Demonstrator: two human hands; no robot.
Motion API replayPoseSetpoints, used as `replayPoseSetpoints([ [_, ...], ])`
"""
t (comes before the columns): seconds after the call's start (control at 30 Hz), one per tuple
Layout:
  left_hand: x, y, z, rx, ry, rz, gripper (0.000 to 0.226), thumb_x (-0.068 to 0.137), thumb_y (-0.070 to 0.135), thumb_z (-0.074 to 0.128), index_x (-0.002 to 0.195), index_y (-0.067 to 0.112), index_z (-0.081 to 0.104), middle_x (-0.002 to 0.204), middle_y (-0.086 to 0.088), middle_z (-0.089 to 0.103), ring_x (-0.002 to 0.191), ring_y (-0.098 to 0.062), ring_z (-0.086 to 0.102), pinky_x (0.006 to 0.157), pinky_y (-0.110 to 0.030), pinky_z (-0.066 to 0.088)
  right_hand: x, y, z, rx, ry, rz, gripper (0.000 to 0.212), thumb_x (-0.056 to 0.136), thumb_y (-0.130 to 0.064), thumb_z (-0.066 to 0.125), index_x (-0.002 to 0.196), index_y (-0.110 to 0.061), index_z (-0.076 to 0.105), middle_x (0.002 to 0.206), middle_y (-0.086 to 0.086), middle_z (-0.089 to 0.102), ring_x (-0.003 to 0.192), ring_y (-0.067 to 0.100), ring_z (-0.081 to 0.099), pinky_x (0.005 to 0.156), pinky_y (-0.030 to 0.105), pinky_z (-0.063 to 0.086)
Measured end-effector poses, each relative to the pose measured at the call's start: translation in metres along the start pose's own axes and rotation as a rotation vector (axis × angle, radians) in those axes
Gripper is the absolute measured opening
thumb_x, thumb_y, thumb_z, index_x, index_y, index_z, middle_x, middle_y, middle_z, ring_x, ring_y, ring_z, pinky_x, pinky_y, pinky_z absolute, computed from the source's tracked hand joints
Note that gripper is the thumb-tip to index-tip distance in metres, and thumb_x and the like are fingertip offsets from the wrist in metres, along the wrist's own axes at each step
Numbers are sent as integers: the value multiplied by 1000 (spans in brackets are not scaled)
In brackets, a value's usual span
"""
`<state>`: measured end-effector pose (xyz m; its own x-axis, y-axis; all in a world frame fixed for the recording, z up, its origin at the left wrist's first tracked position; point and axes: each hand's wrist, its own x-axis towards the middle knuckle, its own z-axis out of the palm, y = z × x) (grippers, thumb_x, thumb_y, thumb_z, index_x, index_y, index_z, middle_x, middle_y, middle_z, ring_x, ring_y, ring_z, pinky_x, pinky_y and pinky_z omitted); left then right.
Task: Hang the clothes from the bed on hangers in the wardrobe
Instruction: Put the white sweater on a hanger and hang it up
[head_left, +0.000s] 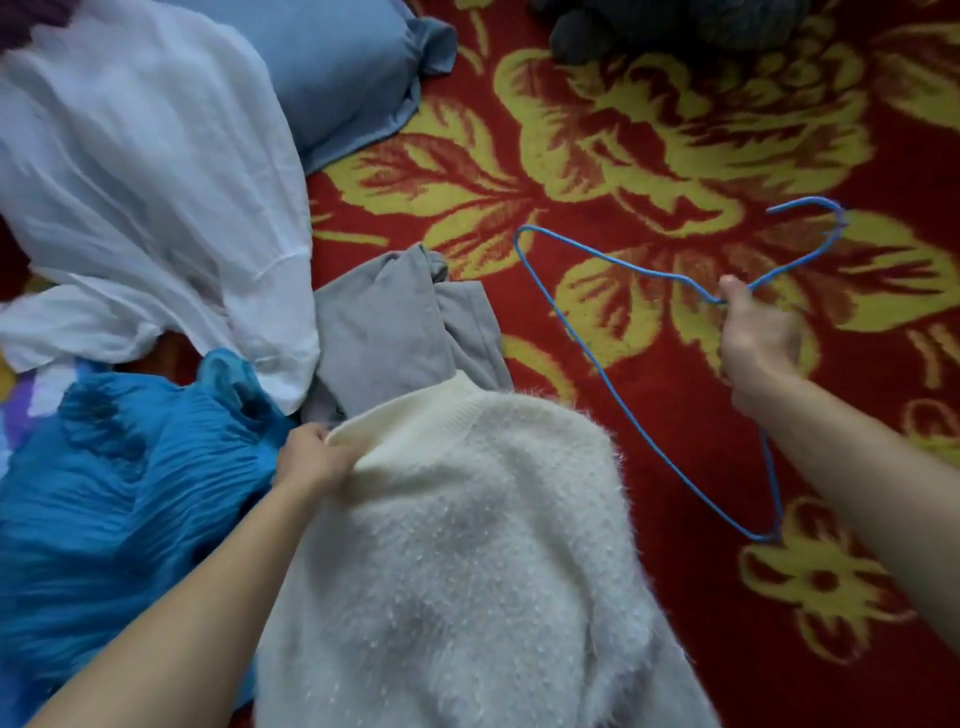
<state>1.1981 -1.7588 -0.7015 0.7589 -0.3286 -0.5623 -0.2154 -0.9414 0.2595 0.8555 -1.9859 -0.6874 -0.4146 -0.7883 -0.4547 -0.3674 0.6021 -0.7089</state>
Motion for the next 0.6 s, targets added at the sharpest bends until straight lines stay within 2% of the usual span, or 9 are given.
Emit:
replayPoseSetpoints([
  [0.03,-5,-4,-7,0,-18,23,16,74,15,69,72,10,54,75,-10,57,73,-28,55,62,-34,43,-7,-22,1,33,34,-54,47,81,-55,52,62,-13,59,49,-3,54,58,21,52,58,37,43],
  [0.1,-8,-14,-14,-29,-39,53,22,78,11,68,69,12,48,69,-7,52,67,-25,48,57,-34,35,-30,-63,11,220,-5,-120,39,78,-44,49,51,-16,55,34,-6,46,46,17,45,49,33,35],
  [0.17,-13,-21,-19,-86,-39,60,13,81,8,64,74,12,53,75,-10,56,71,-27,53,59,-33,38,-55,-95,31,464,-125,-139,35,79,-35,47,49,-18,51,33,-6,41,39,14,37,42,27,27],
  [0.23,-14,-25,-20,-146,-29,91,6,81,5,61,80,11,61,80,-11,62,79,-31,59,64,-34,43,-82,-116,59,592,-264,-115,37,87,-28,47,51,-19,44,38,-7,38,36,12,33,39,23,23],
  [0.3,-14,-27,-21,-197,-46,134,7,81,5,61,81,10,66,79,-10,64,80,-30,62,66,-33,46,-106,-125,92,604,-342,-70,40,91,-31,52,55,-21,40,43,-7,35,37,11,30,39,22,22],
  [0.4,-13,-32,-23,-298,-104,137,6,83,10,63,80,11,68,75,-8,66,72,-26,63,61,-34,49,-135,-125,139,582,-398,-10,40,91,-37,57,59,-21,39,49,-6,34,43,12,28,42,25,22],
  [0.53,3,-45,-24,-368,-175,121,15,86,14,62,74,9,68,66,-9,62,61,-25,58,56,-33,45,-156,-134,170,578,-490,4,41,94,-33,50,57,-23,38,44,-7,30,36,11,26,38,17,19],
  [0.6,9,-48,-23,-393,-197,115,29,88,21,63,62,9,60,59,-7,52,56,-21,50,54,-32,38,-163,-145,174,603,-546,19,41,95,-32,46,56,-23,35,42,-8,27,34,10,25,38,17,18],
])
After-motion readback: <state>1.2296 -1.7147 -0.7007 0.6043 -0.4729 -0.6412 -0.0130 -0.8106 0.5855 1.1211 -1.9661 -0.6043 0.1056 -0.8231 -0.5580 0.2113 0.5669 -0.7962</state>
